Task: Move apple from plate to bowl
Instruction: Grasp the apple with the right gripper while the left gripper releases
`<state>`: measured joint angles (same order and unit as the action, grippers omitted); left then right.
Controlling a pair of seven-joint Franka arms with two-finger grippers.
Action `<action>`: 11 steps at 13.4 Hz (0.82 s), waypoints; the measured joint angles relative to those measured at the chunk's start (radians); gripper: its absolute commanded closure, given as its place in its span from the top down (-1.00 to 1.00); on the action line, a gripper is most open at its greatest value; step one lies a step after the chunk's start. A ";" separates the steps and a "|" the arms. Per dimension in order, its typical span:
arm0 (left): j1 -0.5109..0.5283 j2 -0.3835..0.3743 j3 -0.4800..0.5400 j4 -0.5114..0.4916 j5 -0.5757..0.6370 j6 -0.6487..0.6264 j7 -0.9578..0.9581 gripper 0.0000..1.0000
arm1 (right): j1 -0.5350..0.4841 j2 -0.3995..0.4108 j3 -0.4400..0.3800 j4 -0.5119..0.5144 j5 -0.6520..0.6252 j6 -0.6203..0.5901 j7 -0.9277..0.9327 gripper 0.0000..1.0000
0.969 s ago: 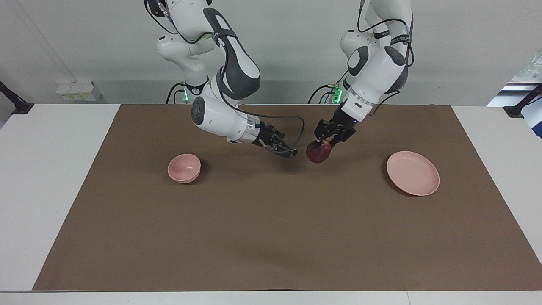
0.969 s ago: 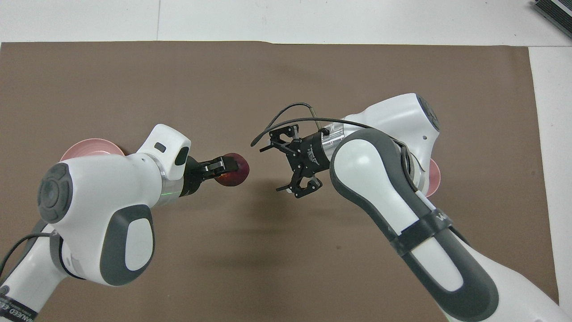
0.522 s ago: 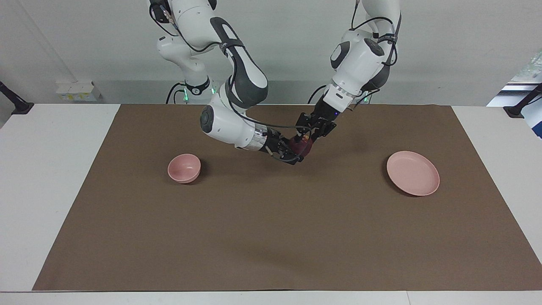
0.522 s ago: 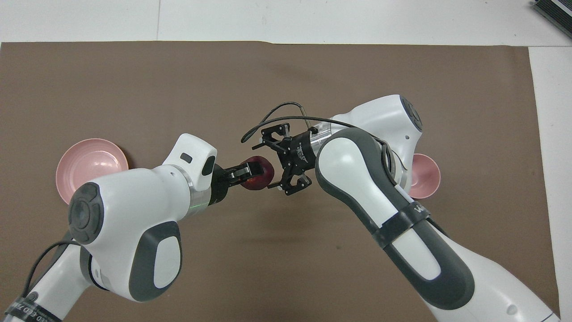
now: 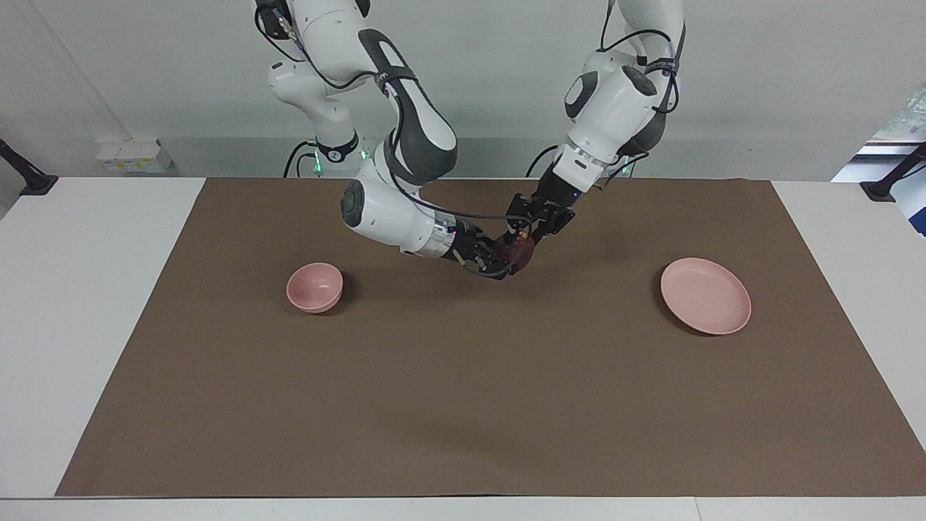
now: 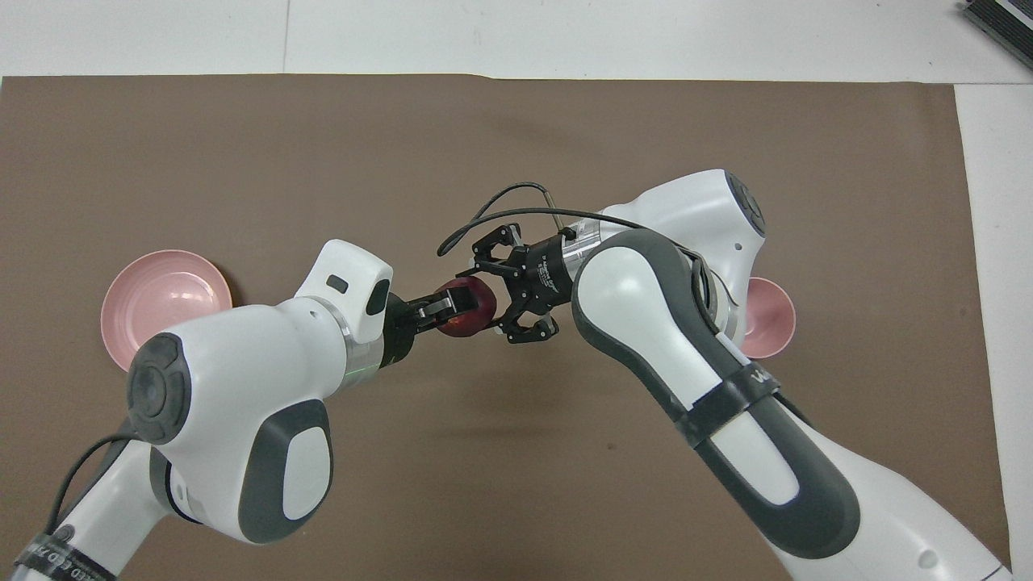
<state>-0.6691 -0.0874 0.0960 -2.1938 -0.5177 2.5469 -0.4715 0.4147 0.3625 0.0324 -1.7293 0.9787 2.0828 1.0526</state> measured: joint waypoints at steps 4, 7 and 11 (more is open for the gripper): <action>-0.008 0.006 -0.004 0.018 -0.001 -0.003 -0.005 1.00 | 0.001 0.000 -0.001 0.001 0.000 0.002 0.000 -0.71; -0.008 0.009 -0.005 0.031 0.000 -0.029 -0.003 1.00 | 0.003 -0.005 0.000 0.007 -0.004 0.002 -0.001 -0.71; 0.007 0.008 0.006 0.047 -0.002 -0.129 0.085 1.00 | -0.006 -0.055 -0.007 0.015 -0.138 0.001 -0.007 -0.71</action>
<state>-0.6626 -0.0795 0.1018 -2.1465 -0.5193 2.4183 -0.3867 0.4083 0.3072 0.0250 -1.7146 0.8402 2.0834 1.0455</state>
